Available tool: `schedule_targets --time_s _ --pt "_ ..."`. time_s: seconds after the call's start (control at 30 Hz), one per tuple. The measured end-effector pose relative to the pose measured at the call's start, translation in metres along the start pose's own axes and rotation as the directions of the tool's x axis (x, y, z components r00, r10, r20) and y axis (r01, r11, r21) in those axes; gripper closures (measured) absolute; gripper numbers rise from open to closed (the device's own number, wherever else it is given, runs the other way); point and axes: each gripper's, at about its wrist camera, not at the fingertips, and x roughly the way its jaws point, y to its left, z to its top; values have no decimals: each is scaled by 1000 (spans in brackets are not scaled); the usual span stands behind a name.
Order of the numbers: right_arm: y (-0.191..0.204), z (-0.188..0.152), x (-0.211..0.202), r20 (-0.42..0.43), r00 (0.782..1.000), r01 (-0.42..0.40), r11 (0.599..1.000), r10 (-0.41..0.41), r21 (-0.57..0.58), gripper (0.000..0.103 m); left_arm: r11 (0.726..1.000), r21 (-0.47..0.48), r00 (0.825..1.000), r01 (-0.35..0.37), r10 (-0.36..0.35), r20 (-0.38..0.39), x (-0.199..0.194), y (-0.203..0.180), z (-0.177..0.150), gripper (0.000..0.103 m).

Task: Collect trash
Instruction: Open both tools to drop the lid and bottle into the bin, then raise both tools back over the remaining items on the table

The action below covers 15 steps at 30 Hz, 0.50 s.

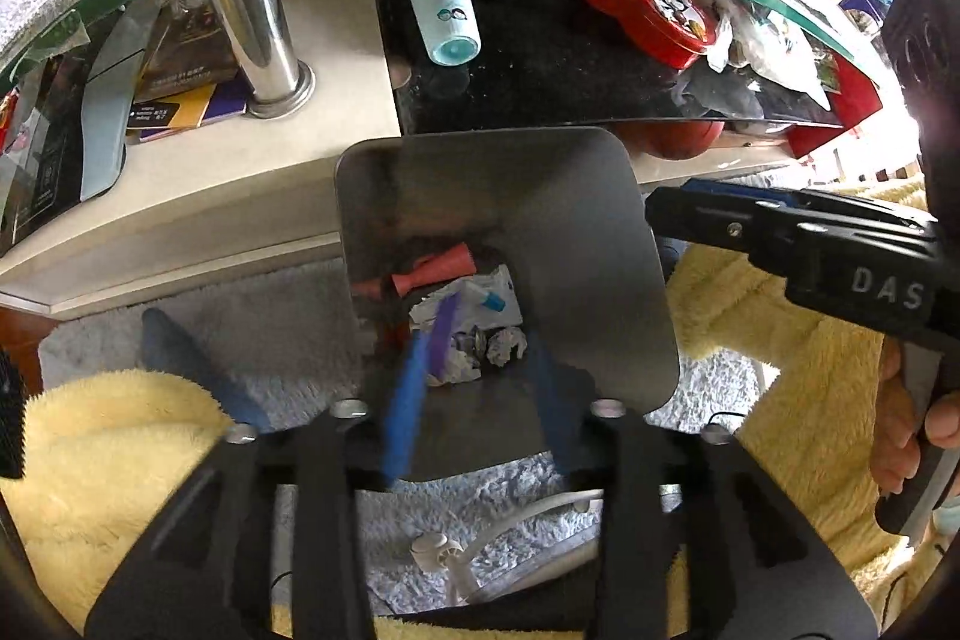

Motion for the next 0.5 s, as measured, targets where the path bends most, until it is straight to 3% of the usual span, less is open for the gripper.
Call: schedule_targets --time_s 0.07,0.2,0.3,0.5 --pt "0 3 -6 18 1000 19 1000 -19 -7 50 1000 5 1000 -17 17 3 -2 0 2 49" --pt "-2 11 -19 64 996 69 998 -69 -11 24 998 20 998 -54 53 24 -12 1 9 28" --pt "-5 18 -32 95 993 76 997 -75 -11 15 997 30 996 -72 71 47 -23 2 15 16" --pt "-13 32 -61 157 984 88 996 -87 2 10 995 44 990 -89 84 114 -55 1 28 9"
